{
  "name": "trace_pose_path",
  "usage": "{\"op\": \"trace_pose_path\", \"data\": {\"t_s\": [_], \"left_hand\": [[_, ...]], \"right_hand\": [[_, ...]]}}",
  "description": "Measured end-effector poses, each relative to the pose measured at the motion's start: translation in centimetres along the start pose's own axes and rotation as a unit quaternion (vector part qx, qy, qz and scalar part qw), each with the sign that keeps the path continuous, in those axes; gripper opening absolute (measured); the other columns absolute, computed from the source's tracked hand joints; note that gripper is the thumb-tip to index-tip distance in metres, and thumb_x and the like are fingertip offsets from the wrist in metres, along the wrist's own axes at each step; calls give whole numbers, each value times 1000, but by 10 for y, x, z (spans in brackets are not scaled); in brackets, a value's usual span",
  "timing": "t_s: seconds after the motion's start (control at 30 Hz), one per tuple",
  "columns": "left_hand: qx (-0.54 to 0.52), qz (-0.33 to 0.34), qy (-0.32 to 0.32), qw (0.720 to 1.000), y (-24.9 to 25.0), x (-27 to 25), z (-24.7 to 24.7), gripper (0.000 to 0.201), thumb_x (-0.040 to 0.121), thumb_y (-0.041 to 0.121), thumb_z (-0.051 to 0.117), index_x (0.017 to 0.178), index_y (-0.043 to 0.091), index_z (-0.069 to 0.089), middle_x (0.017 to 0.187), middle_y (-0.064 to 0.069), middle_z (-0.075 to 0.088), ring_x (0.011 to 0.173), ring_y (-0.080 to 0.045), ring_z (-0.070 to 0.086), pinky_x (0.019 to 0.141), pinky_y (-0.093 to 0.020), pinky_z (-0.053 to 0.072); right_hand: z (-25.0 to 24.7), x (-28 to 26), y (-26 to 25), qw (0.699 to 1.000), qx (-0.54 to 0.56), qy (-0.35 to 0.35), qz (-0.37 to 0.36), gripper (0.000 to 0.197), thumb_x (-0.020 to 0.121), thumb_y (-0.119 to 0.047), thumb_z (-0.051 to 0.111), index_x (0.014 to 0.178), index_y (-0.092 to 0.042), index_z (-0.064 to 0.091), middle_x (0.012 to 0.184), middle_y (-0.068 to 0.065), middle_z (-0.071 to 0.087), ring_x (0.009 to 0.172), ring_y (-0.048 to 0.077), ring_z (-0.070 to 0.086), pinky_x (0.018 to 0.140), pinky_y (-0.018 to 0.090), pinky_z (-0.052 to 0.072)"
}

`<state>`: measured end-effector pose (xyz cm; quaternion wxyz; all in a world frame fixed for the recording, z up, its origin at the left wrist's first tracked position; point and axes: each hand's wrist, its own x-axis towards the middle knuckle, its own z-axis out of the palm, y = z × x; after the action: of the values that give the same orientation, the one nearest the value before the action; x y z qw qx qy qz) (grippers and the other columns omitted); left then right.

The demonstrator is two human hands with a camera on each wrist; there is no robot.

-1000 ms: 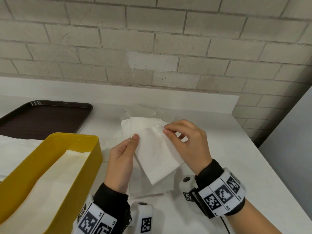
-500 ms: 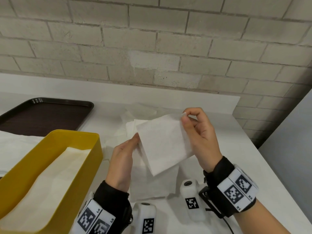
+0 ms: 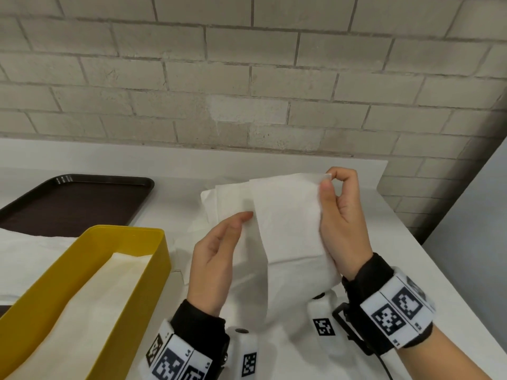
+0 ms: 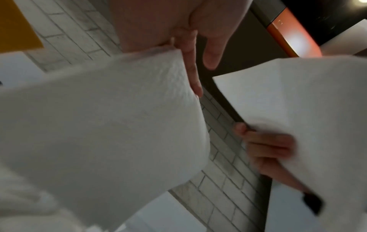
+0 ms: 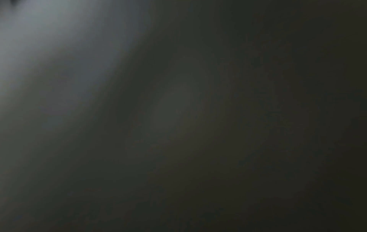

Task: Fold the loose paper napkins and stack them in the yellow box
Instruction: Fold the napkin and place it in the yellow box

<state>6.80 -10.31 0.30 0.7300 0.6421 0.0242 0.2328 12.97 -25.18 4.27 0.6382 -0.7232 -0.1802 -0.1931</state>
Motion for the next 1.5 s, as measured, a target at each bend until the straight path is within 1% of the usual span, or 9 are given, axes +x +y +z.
{"op": "trace_pose_path", "data": {"t_s": [0.27, 0.4, 0.57, 0.7, 0.8, 0.93, 1.07, 1.3, 1.5], "left_hand": [[-53, 40, -29, 997, 6, -11, 22, 26, 79, 24, 59, 104, 24, 64, 103, 15, 71, 102, -4, 64, 87, -19, 50], [-37, 49, 23, 998, -1, -10, 18, 21, 90, 15, 56, 105, 28, 61, 105, 13, 70, 104, -6, 63, 90, -28, 48], [-71, 49, 74, 994, -2, -10, 8, 50, 91, 14, 54, 124, 42, 30, 143, 2, 39, 125, -9, 46, 104, -32, 42], [-66, 36, 77, 994, -2, -16, -4, 77, 87, 1, 59, 130, 46, 14, 134, 3, 45, 115, -5, 55, 95, -29, 49], [15, 30, 94, 995, -1, -15, -27, 87, 82, -4, 64, 139, 37, 13, 122, 1, 49, 102, -7, 62, 79, -18, 52], [181, -1, 26, 983, 0, -23, -45, 65, 85, 7, 63, 138, 23, 29, 123, -3, 51, 108, -11, 55, 92, -28, 48], [177, -61, 3, 982, -6, -52, -54, 38, 91, -2, 50, 126, 13, 44, 122, -5, 57, 116, -17, 54, 102, -41, 43], [161, -181, 40, 969, -27, -86, -72, 47, 91, -7, 45, 129, 15, 26, 105, 5, 46, 107, -17, 46, 87, -28, 41], [161, -234, 19, 959, -35, -90, -70, 57, 89, -6, 42, 140, 16, 28, 127, -3, 51, 120, -22, 47, 100, -40, 42]], "right_hand": [[24, 0, 0, 999, -33, -32, -16, 13, 99, -21, 32, 89, -28, 35, 57, -7, 30, 44, 3, 30, 47, 20, 28], [27, -5, 3, 996, -28, -85, 6, 10, 95, -31, 43, 98, -33, 33, 83, -6, 42, 72, 0, 44, 66, 12, 40], [12, -13, 5, 948, -19, -287, 135, 18, 86, -29, 58, 103, -32, 51, 102, -16, 64, 92, 0, 62, 77, 14, 48], [7, -12, -3, 931, -41, -351, 96, 20, 90, -18, 56, 99, -36, 56, 97, -21, 65, 87, -6, 63, 73, 10, 48], [2, -3, -16, 883, -197, -425, 21, 23, 92, -23, 53, 115, -26, 55, 106, -14, 62, 94, 4, 59, 82, 16, 46], [9, -1, -35, 748, -408, -516, -86, 16, 96, -26, 45, 90, -13, 39, 69, -1, 47, 64, 15, 46, 63, 30, 34], [25, -18, -43, 674, -489, -534, -148, 11, 99, -20, 38, 92, -18, 30, 71, -4, 37, 71, 20, 42, 65, 32, 34], [39, -58, -22, 618, -493, -603, -104, 35, 97, -28, 43, 130, -20, 33, 121, 2, 51, 104, 24, 52, 84, 37, 45], [49, -69, -4, 622, -509, -583, -114, 30, 97, -13, 38, 126, -17, 33, 111, 8, 54, 96, 28, 55, 72, 34, 41]]}}
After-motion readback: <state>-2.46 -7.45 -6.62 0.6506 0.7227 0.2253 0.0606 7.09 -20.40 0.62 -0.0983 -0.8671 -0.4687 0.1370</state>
